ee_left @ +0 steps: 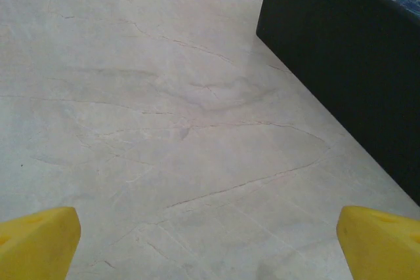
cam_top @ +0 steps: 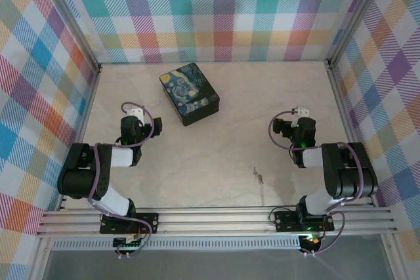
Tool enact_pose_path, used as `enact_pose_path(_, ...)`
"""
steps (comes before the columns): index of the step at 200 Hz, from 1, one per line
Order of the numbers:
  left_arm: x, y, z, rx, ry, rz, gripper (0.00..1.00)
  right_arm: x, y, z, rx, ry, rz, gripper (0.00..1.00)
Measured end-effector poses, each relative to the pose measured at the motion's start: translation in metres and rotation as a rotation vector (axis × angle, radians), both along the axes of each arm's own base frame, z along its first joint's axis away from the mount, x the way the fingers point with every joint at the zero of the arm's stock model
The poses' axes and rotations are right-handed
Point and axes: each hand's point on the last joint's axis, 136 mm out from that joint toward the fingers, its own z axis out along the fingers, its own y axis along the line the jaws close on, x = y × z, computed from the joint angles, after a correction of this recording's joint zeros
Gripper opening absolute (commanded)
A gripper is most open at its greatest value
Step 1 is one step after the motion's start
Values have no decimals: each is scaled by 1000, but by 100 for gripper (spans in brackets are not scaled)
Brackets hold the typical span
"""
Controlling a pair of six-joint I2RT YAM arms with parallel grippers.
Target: Unlock a padlock with a key
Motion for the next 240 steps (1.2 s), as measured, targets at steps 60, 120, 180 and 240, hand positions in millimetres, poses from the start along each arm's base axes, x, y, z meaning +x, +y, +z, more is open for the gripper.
enact_pose_path(60,0,0,0,2,0,-2,100,0,0,0,0,0,0,100)
enact_pose_path(120,0,-1,0,1,0,-4,100,0,0,1,0,-2,0,100)
enact_pose_path(180,0,-1,0,1,0,-4,99,0,0,1,0,-2,0,100)
enact_pose_path(240,22,21,67,-42,23,104,100,32,10,64,20,29,47,92)
